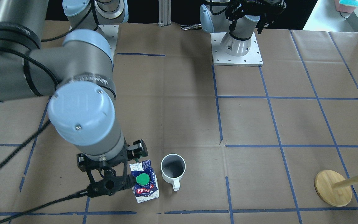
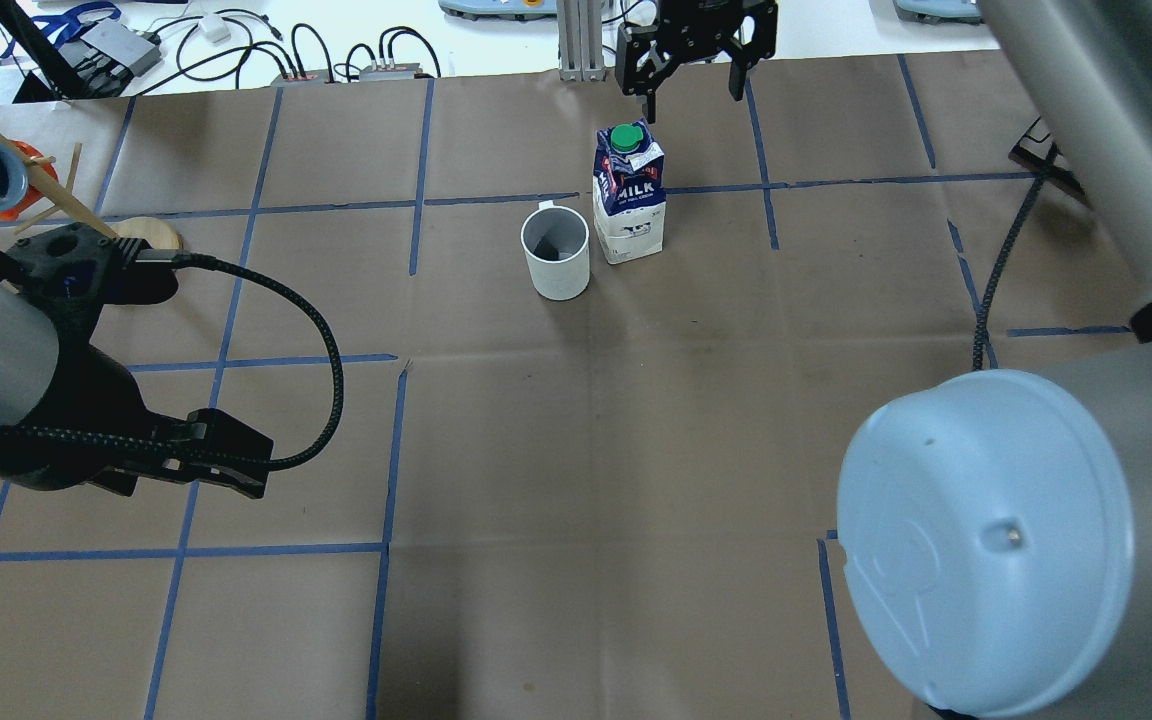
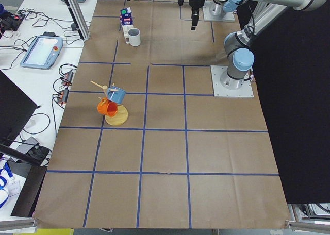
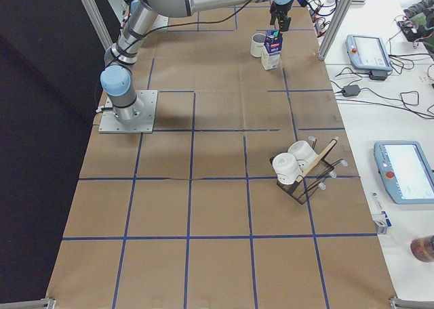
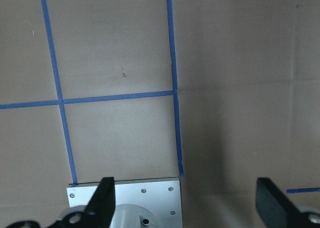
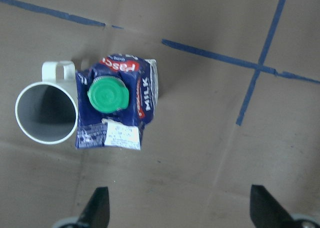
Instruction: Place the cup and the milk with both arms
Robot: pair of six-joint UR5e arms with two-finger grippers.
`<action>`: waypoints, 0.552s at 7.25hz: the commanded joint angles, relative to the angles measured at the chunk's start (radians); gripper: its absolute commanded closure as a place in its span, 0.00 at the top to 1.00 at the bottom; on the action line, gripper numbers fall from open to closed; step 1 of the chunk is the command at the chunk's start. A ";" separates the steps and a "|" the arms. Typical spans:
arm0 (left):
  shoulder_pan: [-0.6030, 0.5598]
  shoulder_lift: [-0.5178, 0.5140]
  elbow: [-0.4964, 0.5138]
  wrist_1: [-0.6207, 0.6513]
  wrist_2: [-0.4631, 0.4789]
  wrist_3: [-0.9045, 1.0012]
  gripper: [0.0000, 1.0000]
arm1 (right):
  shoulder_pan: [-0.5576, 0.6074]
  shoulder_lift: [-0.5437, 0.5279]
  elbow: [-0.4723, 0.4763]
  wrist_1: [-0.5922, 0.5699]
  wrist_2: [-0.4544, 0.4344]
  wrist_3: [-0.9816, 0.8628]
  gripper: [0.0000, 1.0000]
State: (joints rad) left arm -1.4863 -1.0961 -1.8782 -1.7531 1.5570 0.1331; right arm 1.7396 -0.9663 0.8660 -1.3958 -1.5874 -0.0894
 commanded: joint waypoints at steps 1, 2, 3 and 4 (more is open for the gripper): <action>0.006 0.005 0.011 0.000 0.000 -0.001 1.00 | -0.075 -0.139 0.087 0.075 0.003 -0.018 0.96; 0.007 0.004 0.014 0.000 0.000 -0.001 1.00 | -0.116 -0.238 0.223 0.057 0.009 -0.018 0.95; 0.008 0.002 0.017 0.000 0.000 -0.001 1.00 | -0.138 -0.358 0.376 0.032 0.001 -0.001 0.98; 0.008 0.001 0.017 0.000 0.000 -0.001 1.00 | -0.150 -0.473 0.506 -0.010 0.001 0.013 1.00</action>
State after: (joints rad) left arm -1.4792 -1.0934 -1.8625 -1.7534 1.5570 0.1319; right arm 1.6128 -1.2959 1.2033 -1.3645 -1.5845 -0.0927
